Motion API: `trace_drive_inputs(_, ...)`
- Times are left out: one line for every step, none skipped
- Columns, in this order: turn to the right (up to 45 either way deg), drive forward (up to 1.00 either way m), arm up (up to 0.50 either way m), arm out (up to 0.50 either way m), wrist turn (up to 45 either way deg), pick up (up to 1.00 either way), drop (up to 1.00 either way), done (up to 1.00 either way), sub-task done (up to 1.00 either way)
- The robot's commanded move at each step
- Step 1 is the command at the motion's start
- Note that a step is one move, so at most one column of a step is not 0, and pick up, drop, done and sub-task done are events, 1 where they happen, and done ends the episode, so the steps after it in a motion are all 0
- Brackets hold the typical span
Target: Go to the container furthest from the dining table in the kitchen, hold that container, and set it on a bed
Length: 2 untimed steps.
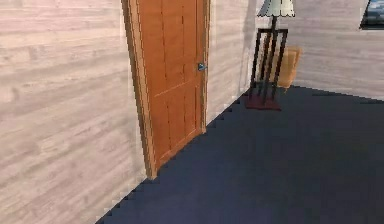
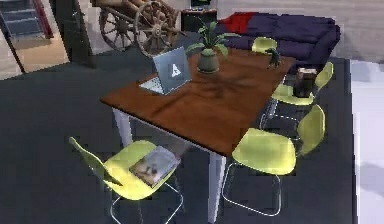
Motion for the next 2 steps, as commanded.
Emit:
trace_drive_inputs(0.0, 0.3, 0.0, 0.0, 0.0, 0.0, 0.0, 0.0, 0.0)
trace_drive_inputs(30.0, 0.0, 0.0, 0.0, 0.0, 0.0, 0.0, 0.0, 0.0)
